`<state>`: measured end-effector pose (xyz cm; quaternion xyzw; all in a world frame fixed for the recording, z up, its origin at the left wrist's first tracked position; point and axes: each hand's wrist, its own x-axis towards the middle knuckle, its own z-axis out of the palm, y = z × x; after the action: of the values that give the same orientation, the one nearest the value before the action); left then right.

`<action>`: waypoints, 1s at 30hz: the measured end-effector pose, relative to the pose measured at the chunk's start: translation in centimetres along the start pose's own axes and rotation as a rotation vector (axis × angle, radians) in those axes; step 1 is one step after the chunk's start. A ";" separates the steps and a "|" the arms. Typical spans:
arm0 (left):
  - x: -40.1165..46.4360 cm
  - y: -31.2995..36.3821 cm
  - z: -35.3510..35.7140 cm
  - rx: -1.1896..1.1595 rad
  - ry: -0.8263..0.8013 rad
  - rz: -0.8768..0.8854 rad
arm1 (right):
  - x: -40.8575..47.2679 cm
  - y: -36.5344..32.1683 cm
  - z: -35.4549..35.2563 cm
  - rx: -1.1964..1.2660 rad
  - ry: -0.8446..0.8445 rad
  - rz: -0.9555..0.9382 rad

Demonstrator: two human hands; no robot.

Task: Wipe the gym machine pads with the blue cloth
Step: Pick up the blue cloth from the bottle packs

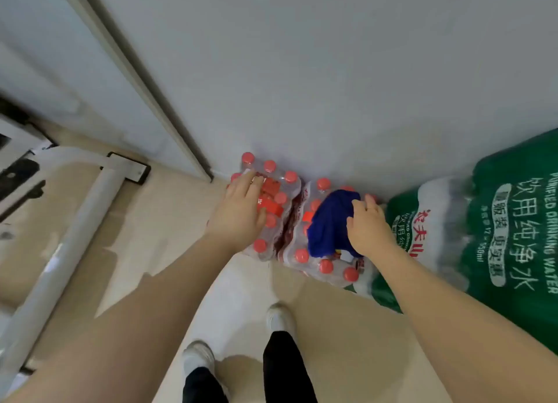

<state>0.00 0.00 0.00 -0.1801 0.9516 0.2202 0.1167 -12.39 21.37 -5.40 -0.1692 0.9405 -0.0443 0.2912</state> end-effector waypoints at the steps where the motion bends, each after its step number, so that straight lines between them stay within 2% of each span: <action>1: 0.5 0.2 1.4 0.003 0.003 0.020 | 0.8 0.5 1.1 0.027 -0.015 0.039; 6: 1.4 -0.4 7.0 -0.049 -0.022 0.006 | 3.7 1.9 5.2 0.198 -0.082 0.142; 9: 1.4 -1.1 8.4 -0.048 -0.014 -0.015 | 4.2 1.9 5.7 0.286 0.037 0.195; 11: 1.1 -1.4 8.5 -0.076 -0.018 -0.054 | 4.0 1.1 5.3 0.470 -0.028 0.192; 14: 0.4 -1.0 6.8 -0.114 -0.015 -0.089 | 2.7 -1.3 3.7 0.673 -0.221 0.112; 18: -0.8 -1.1 1.7 -0.193 -0.002 -0.131 | -0.1 -6.6 -0.8 0.674 -0.398 -0.113; 23: -4.4 -0.7 -9.3 -0.674 -0.061 -0.181 | -5.2 -15.8 -9.4 0.681 -0.517 -0.407; 27: -8.4 -2.8 -18.5 -0.666 0.192 -0.252 | -10.0 -23.6 -16.7 0.838 -0.615 -0.554; 30: -12.8 -5.3 -23.8 -0.588 0.309 -0.243 | -14.0 -29.1 -20.4 0.853 -0.542 -0.601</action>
<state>10.35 -11.70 22.70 -0.3490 0.8254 0.4396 -0.0600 -4.55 -1.43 24.17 -0.3015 0.6423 -0.4546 0.5385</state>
